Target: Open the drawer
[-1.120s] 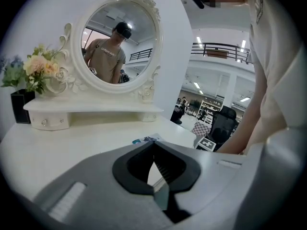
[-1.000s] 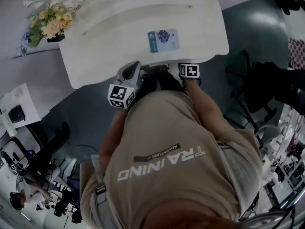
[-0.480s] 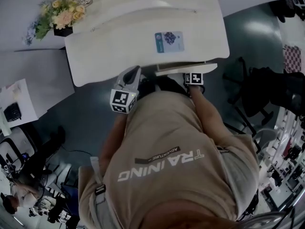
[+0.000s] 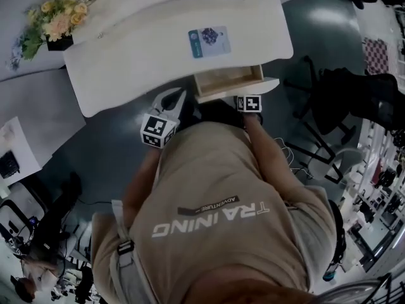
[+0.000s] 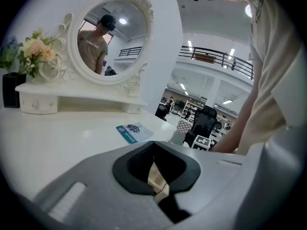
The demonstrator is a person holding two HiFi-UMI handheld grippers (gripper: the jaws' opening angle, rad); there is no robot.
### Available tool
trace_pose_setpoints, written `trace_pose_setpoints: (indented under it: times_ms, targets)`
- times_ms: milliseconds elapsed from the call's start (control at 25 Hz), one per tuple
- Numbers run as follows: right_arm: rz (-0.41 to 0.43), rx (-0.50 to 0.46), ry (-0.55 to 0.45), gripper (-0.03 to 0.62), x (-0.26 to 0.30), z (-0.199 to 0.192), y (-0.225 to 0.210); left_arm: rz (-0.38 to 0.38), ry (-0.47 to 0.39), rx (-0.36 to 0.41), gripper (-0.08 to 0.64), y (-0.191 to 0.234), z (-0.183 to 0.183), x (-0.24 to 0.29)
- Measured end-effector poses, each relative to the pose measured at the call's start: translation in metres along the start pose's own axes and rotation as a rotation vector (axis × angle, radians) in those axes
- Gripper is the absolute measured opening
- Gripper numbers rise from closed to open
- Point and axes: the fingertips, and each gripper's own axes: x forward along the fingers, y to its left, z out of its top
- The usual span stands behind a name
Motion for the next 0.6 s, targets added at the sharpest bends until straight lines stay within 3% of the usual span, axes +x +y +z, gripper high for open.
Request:
trace_pose_setpoints:
  times_ms: [320, 600]
  targets:
    - [0.066, -0.035, 0.02, 0.135, -0.008, -0.023, -0.008, 0.007, 0.046, 0.048, 0.008, -0.035, 0.007, 0.023]
    - [0.186, -0.056, -0.055, 0.135, -0.013, -0.037, -0.012, -0.03, 0.104, 0.111, 0.008, -0.117, 0.001, 0.057]
